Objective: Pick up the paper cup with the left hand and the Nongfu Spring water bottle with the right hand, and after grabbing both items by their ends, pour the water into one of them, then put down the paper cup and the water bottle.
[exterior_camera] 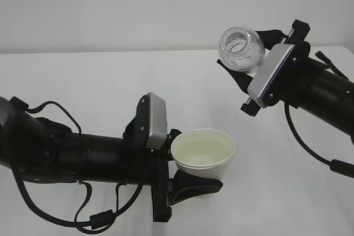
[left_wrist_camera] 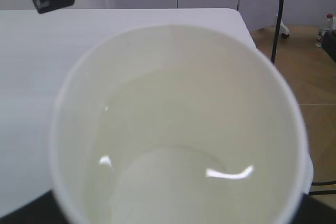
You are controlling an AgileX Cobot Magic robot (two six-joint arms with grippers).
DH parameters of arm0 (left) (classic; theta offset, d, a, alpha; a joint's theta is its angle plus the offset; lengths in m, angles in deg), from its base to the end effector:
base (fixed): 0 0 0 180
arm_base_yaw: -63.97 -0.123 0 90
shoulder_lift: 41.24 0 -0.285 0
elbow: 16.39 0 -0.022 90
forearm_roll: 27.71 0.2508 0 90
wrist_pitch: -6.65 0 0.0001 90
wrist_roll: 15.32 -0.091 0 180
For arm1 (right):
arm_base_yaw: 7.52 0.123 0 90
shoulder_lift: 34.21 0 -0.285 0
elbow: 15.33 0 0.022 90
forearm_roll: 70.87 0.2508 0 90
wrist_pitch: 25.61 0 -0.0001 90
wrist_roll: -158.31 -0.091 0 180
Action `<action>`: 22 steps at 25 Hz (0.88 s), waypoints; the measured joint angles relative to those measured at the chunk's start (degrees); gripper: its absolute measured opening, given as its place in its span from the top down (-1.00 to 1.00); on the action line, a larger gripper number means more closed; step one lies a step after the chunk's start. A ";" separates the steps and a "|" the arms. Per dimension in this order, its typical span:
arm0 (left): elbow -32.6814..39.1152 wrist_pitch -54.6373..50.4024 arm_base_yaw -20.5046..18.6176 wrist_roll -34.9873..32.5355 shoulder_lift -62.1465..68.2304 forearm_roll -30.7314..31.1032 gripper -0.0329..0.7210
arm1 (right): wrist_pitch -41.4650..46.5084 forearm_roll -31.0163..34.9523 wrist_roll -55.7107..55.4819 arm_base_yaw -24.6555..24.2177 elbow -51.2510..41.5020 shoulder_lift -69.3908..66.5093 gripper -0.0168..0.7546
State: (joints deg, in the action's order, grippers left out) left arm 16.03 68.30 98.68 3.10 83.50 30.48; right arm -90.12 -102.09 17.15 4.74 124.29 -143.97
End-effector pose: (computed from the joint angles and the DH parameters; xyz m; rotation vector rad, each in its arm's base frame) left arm 0.2372 -0.2471 0.1111 1.3472 1.4206 -1.0054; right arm 0.3044 0.1097 0.1856 -1.1425 1.0662 -0.1876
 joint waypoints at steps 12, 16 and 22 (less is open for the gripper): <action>0.00 0.00 0.00 0.10 0.00 0.00 -0.17 | 0.00 2.75 -7.25 0.00 0.00 0.00 -0.20; 0.00 0.00 0.00 0.10 0.00 0.00 -0.17 | 0.00 3.19 -9.26 0.00 0.00 0.00 -0.20; 0.00 0.00 0.00 0.10 0.00 0.00 -0.17 | 0.00 6.64 -13.91 0.00 0.00 0.00 -0.20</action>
State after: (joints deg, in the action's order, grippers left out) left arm 16.03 68.30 98.68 3.20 83.50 30.48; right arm -90.12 -95.46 3.24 4.74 124.29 -143.97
